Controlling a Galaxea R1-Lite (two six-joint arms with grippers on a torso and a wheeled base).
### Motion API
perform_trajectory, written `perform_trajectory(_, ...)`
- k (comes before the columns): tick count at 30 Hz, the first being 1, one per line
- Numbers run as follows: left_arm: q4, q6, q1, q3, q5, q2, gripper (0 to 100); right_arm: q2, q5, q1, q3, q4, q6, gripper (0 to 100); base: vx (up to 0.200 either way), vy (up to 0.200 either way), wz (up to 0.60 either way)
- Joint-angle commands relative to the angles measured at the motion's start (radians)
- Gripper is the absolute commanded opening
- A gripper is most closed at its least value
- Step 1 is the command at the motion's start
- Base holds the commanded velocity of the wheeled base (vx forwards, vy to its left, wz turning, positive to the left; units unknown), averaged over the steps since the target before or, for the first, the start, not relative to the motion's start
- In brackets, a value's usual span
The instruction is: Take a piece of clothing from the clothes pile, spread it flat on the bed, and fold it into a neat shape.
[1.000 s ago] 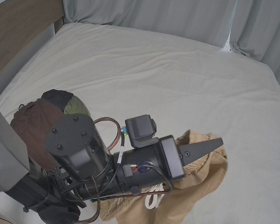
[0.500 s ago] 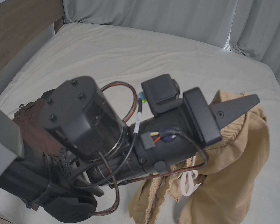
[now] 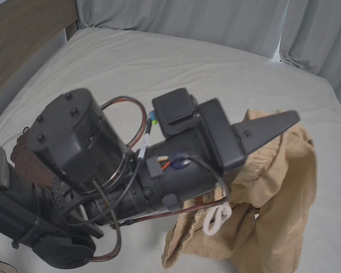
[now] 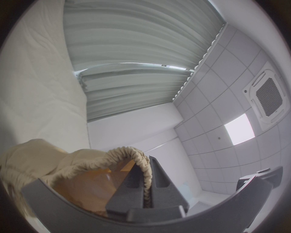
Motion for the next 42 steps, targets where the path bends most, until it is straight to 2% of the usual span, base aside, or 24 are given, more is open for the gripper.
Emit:
perform_trajectory(1, -0.042, 0.040, 0.135, 0.244, -0.001, -0.042, 0, -0.016, 0.000, -0.001, 0.016, 0.000, 0.000, 100, 0.000, 0.000, 0.00)
perform_trajectory(7, -0.047, 0.132, 0.219, 0.316, -0.001, 0.020, 0, -0.016, 0.000, -0.001, 0.016, 0.000, 0.000, 100, 0.000, 0.000, 0.00)
perform_trajectory(17, -0.047, 0.135, 0.264, 0.318, 0.010, 0.044, 0, -0.016, 0.000, -0.001, 0.016, 0.000, 0.000, 100, 0.000, 0.000, 0.00)
perform_trajectory(27, -0.049, 0.135, 0.374, 0.315, 0.028, 0.084, 0, -0.016, 0.000, 0.000, 0.016, 0.000, 0.000, 100, 0.000, 0.000, 0.00)
perform_trajectory(39, -0.049, 0.135, 0.466, 0.336, 0.166, 0.090, 0, -0.015, 0.000, -0.001, 0.016, 0.000, 0.000, 100, 0.000, 0.000, 0.00)
perform_trajectory(42, -0.049, 0.136, 0.491, 0.353, 0.171, 0.098, 0, -0.016, 0.000, -0.001, 0.016, 0.000, -0.002, 100, 0.000, 0.000, 0.00)
